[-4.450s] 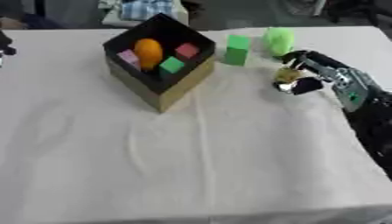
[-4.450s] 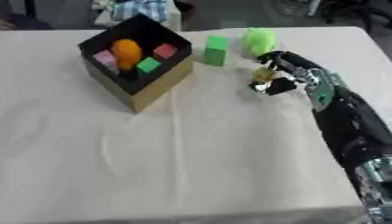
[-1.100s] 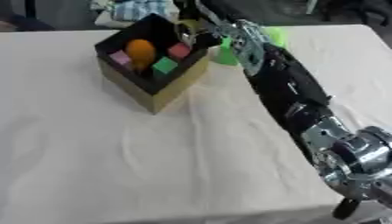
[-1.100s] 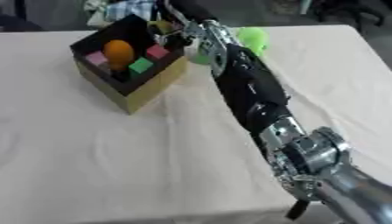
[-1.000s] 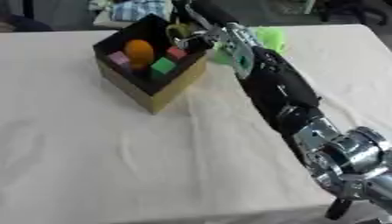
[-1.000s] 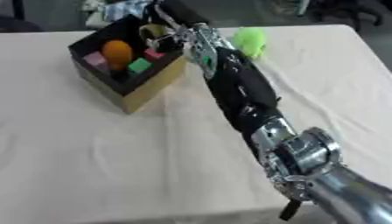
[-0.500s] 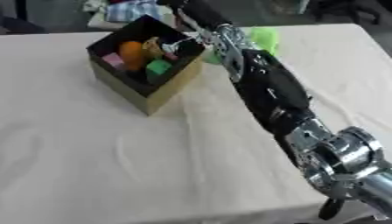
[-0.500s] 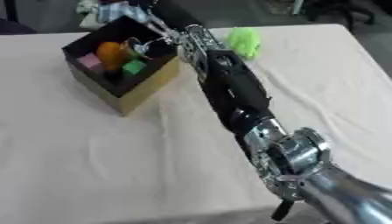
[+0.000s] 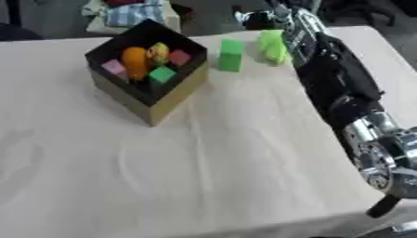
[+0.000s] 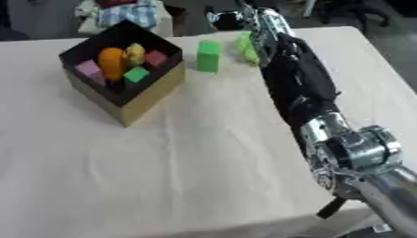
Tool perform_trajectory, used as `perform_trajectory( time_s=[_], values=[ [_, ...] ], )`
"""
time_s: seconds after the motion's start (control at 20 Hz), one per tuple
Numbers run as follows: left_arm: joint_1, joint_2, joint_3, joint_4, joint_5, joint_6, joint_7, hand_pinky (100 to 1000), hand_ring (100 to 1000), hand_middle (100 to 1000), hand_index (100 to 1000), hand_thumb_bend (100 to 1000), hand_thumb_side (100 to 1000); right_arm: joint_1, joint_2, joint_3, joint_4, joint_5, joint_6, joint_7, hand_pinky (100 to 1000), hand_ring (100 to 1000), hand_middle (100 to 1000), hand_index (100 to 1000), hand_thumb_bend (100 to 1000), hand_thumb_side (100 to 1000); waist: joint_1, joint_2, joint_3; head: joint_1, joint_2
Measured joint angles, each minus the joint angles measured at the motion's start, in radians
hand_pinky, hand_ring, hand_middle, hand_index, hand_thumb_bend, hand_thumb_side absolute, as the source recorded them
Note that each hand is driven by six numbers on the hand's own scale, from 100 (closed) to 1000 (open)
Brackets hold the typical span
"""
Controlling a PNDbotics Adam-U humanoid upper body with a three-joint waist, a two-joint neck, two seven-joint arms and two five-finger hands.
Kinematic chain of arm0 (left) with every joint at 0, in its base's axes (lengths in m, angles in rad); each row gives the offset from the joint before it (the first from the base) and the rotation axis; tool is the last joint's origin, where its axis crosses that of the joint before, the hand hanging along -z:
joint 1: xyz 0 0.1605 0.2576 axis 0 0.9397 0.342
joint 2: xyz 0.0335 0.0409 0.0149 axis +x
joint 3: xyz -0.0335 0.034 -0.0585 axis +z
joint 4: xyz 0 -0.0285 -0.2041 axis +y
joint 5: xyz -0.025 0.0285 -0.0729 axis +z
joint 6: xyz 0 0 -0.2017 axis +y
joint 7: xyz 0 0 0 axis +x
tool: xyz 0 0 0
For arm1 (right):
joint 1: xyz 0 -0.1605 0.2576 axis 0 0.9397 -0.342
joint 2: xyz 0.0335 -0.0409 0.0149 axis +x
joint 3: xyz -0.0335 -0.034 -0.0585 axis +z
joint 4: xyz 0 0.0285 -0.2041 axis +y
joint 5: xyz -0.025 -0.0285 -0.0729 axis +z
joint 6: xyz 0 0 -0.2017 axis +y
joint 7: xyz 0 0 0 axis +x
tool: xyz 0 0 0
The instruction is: Pick up objects on the table and place them in the box.
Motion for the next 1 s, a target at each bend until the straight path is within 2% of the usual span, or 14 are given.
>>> perform_trajectory(
  time_s=[0.15,0.55,1.0],
  values=[
    [0.002,0.000,0.000,0.000,-0.003,0.000,0.001,847,631,616,809,185,678,0.015,-0.017,-0.008,0.050,-0.026,0.033,-0.006,828,882,950,985,276,488,0.000,0.000,0.000,-0.004,-0.006],
    [0.005,0.000,0.000,0.000,-0.004,0.000,0.000,847,631,615,810,184,679,0.041,-0.026,-0.010,0.172,-0.064,0.096,-0.028,830,891,951,983,276,510,0.000,0.000,0.014,-0.042,-0.015],
    [0.004,0.000,0.000,0.000,-0.004,-0.002,-0.003,848,630,615,810,180,683,0.052,-0.043,0.005,0.235,-0.079,0.175,-0.127,836,909,963,987,320,478,0.000,0.002,0.041,-0.092,-0.036]
  ],
)
